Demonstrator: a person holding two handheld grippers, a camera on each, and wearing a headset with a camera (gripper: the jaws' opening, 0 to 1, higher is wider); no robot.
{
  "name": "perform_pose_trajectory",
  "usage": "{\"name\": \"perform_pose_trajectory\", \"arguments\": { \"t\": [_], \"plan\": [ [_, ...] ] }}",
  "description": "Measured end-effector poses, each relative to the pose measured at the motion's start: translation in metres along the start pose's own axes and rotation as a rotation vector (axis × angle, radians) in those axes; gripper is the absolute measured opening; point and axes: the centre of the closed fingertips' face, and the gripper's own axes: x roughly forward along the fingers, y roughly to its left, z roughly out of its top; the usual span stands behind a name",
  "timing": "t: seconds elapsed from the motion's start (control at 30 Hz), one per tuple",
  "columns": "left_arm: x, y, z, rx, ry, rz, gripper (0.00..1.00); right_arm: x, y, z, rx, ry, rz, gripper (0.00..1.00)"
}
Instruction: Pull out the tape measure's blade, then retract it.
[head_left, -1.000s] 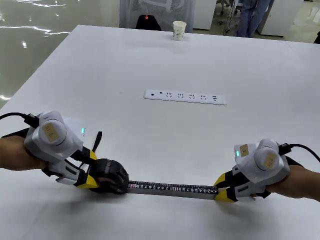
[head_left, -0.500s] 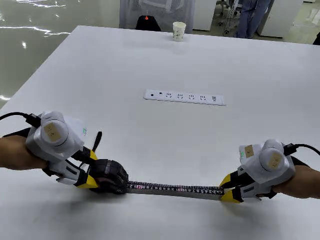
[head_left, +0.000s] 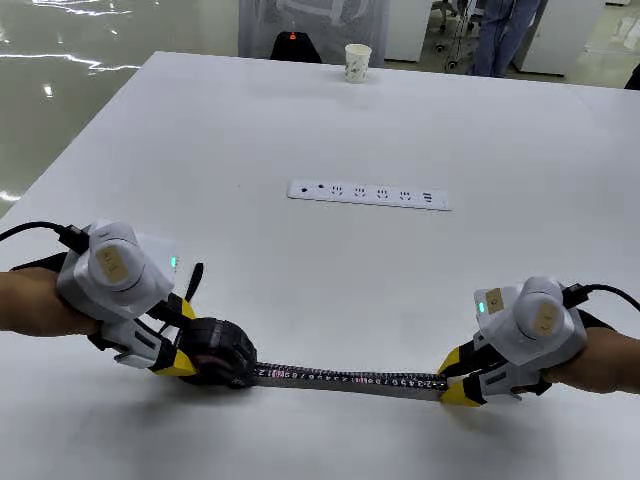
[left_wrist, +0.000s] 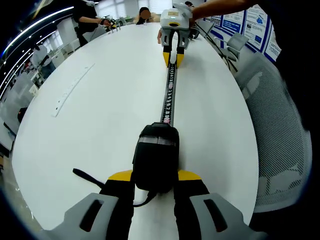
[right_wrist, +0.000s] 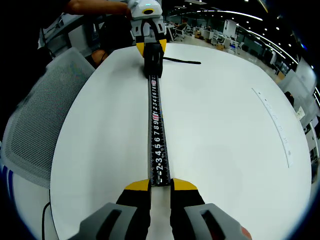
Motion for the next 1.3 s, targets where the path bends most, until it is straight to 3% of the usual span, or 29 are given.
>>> {"name": "perform_pose_trajectory", "arguments": {
  "t": [0.83,1.07,1.3],
  "plan": [
    [0.000,0.000,-0.002,-0.010,0.024,0.004,0.26,-0.005,0.000,-0.002,0.016,0.010,-0.017,0.16],
    [-0.006,0.001,-0.006,-0.039,0.027,0.018,0.32,-0.011,0.002,-0.003,0.026,-0.001,-0.033,0.24],
    [-0.012,-0.005,-0.010,-0.081,0.013,0.028,0.39,-0.016,0.006,-0.001,0.047,-0.015,-0.053,0.29]
  ]
}}
